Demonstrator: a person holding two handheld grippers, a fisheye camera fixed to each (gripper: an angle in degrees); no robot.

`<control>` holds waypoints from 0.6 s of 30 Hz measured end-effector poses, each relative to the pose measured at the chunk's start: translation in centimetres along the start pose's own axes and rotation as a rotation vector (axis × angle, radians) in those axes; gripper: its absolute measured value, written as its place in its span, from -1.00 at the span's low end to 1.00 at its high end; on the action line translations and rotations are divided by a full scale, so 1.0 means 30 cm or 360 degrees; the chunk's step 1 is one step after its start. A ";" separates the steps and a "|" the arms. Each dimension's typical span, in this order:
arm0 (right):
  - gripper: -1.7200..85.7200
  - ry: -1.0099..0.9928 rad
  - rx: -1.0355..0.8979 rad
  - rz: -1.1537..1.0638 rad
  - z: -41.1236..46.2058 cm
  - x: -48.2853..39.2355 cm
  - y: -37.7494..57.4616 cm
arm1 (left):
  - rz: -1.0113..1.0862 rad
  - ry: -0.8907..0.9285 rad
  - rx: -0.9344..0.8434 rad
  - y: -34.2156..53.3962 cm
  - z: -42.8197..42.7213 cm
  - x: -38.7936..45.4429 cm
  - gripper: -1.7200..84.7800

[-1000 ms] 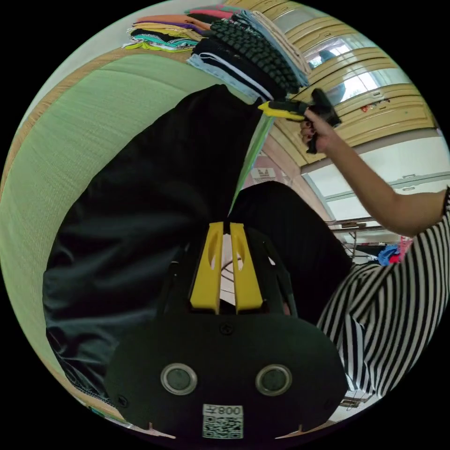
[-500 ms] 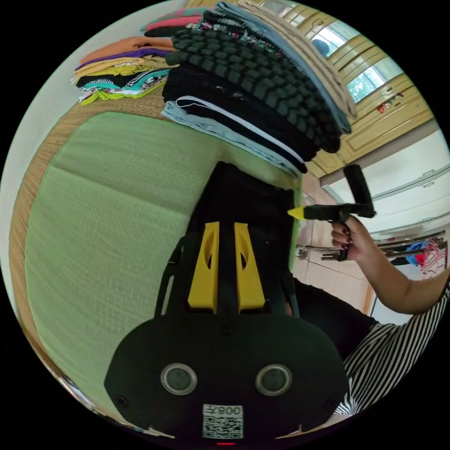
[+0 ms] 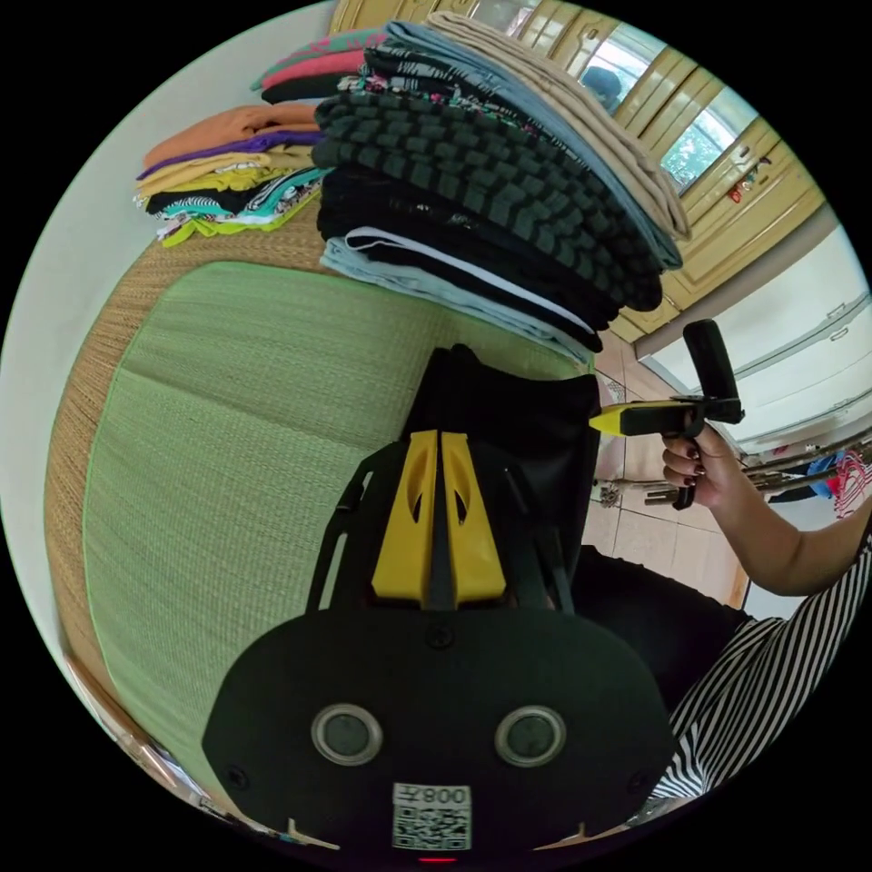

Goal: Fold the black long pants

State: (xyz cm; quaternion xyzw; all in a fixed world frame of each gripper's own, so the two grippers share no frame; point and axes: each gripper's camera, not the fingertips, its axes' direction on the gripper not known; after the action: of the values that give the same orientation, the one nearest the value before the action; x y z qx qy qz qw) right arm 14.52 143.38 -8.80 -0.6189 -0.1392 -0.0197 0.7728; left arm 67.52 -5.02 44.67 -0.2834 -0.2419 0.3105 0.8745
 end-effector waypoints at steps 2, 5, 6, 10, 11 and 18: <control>-0.94 0.0052 0.0007 -0.0017 -0.001 0.008 0.015 | -0.0003 -0.0002 0.0011 -0.012 -0.016 0.008 -0.95; -0.94 0.0138 -0.0028 0.0060 0.029 0.067 0.036 | -0.0034 0.0008 -0.0084 -0.027 0.033 0.008 -0.95; -0.94 0.0139 -0.0036 0.0094 0.035 0.082 0.041 | -0.0049 0.0001 -0.0106 -0.028 0.045 0.006 -0.95; -0.94 0.0035 0.0037 0.0146 0.018 0.110 0.080 | -0.0119 0.0028 -0.0140 -0.023 0.079 0.002 -0.95; -0.94 0.0045 0.0045 0.0145 0.009 0.102 0.087 | -0.0110 0.0029 -0.0113 -0.021 0.070 0.008 -0.95; -0.96 0.0089 0.0164 0.0051 -0.064 -0.032 0.093 | -0.0091 -0.0038 -0.0027 -0.016 0.033 0.018 -0.96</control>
State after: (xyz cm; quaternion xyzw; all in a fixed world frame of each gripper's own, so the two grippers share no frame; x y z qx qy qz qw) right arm 14.54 142.03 -12.05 -0.5797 -0.1084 -0.0173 0.8074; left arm 67.50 -4.61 45.81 -0.2799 -0.2630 0.2868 0.8776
